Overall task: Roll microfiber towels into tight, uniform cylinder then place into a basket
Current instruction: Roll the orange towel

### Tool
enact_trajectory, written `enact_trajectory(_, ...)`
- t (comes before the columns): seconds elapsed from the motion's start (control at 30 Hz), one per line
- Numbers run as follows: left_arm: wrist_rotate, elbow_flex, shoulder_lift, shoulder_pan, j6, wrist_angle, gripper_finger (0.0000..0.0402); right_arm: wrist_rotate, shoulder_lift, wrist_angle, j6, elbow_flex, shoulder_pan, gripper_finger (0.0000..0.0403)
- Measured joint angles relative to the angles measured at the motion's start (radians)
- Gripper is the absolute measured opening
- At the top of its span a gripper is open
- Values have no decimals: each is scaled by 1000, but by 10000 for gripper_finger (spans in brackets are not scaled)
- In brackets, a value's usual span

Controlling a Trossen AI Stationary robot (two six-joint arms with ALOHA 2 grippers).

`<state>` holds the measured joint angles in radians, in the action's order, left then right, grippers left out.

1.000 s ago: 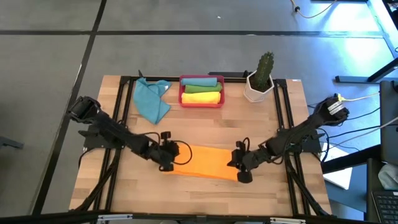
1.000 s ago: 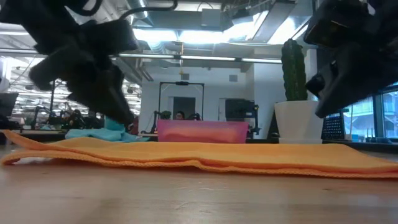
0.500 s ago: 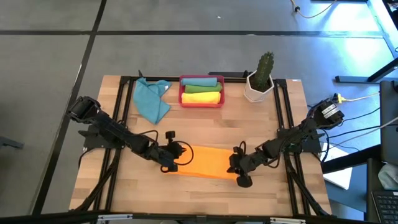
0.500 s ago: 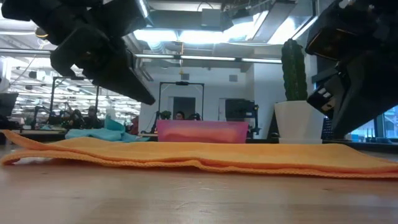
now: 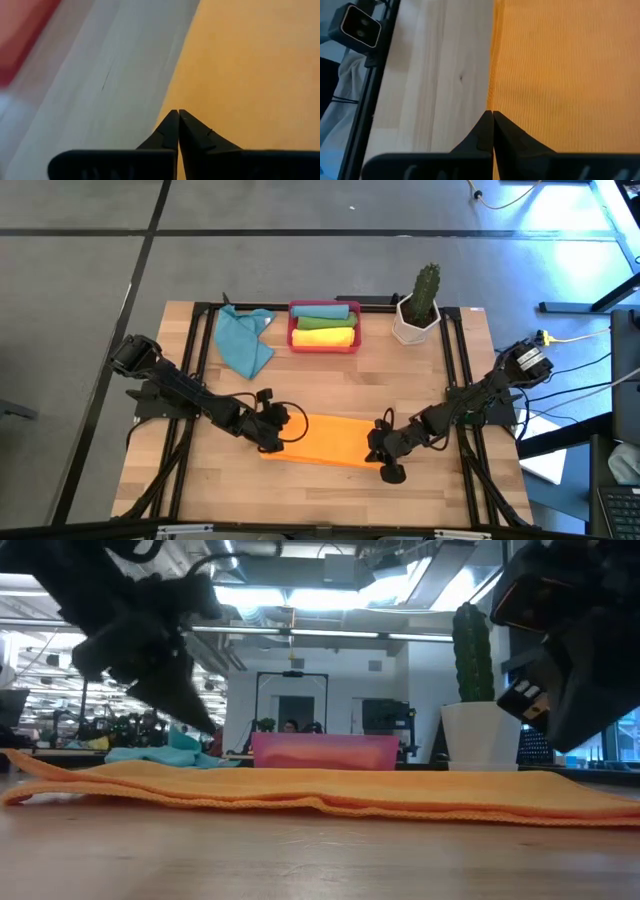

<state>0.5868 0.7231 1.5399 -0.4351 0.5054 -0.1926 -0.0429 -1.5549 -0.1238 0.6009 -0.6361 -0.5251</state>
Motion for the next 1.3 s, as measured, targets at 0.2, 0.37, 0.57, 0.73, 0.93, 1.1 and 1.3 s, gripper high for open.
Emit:
enact_trajectory(0.2, -9, 0, 0, -1, 174, -180, 2, 38, -53, 32, 53, 0, 0, 2)
enact_trajectory(0.37, -92, 0, 10, -23, 210, -171, 1, 39, -87, 102, 131, -5, 6, 5)
enact_trajectory(0.57, -232, 2, 73, -72, 278, -148, 1, 40, -81, 132, 154, -5, 14, 7)
enact_trajectory(0.73, -260, 7, 132, -133, 280, -52, 2, 44, -79, 171, 154, -5, 42, 8)
enact_trajectory(0.93, -330, 3, 137, -174, 219, 78, 1, 67, -60, 270, 144, -6, 91, 8)
enact_trajectory(1.1, -355, 3, 138, -183, 186, 105, 3, 74, -8, 390, 71, -3, 134, 8)
enact_trajectory(1.3, -345, 38, 144, -183, 61, 90, 3, 39, 45, 486, -51, 2, 216, 9)
